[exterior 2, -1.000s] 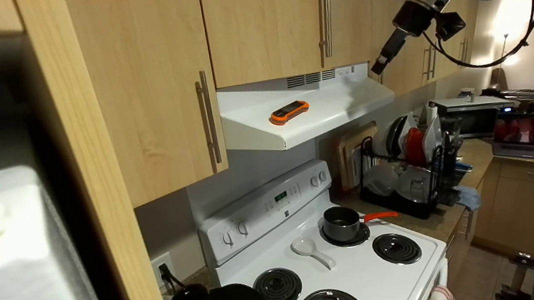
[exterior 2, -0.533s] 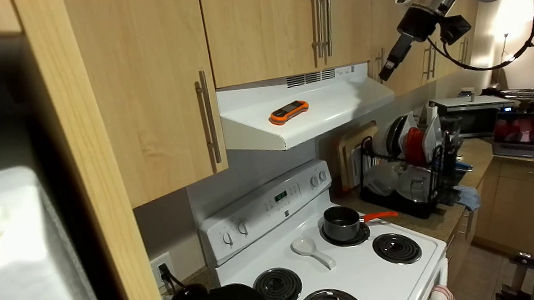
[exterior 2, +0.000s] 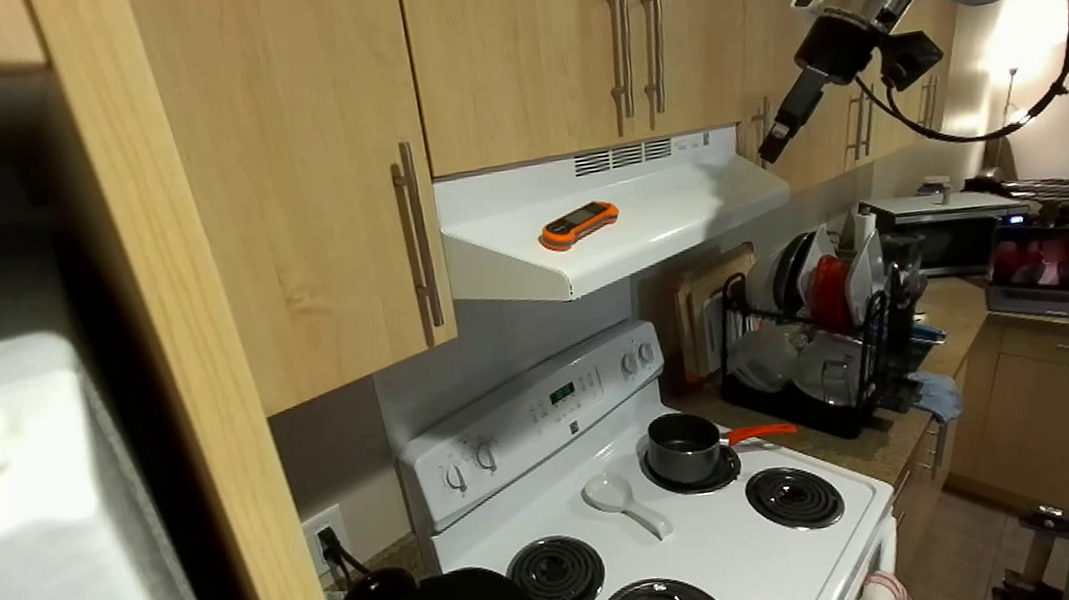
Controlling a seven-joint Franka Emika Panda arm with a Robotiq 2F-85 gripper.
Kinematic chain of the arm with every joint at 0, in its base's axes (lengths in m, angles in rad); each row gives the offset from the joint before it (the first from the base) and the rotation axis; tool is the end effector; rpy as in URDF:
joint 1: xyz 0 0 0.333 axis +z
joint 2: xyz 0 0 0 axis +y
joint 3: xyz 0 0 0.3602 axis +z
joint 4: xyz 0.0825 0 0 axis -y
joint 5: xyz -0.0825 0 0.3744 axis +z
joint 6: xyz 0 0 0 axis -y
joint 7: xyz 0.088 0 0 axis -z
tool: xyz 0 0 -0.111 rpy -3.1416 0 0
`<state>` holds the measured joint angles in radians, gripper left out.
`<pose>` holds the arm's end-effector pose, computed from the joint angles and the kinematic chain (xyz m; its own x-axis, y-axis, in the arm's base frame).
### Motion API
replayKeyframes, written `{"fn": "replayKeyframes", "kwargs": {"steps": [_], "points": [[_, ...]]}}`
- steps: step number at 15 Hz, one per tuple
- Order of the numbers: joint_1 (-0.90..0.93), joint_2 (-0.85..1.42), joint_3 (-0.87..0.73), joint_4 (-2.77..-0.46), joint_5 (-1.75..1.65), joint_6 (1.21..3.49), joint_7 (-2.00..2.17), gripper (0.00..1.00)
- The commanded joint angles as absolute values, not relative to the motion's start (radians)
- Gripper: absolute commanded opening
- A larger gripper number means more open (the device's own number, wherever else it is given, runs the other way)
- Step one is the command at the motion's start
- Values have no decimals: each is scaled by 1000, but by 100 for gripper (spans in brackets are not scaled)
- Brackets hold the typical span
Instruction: Open the left cabinet door
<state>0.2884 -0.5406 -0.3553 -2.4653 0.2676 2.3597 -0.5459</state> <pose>0.3976 -0.0439 0.5549 0.8328 0.2388 0.4994 0.3699 -0.9113 -0.1811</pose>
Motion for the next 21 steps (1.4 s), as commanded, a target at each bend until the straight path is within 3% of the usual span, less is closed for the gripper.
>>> {"fn": "replayKeyframes", "kwargs": {"steps": [1,21], "points": [[246,-532,-318,-2462,298,2352,-567,100],[267,-432,-344,-2346,355,2364,-711,100]]}}
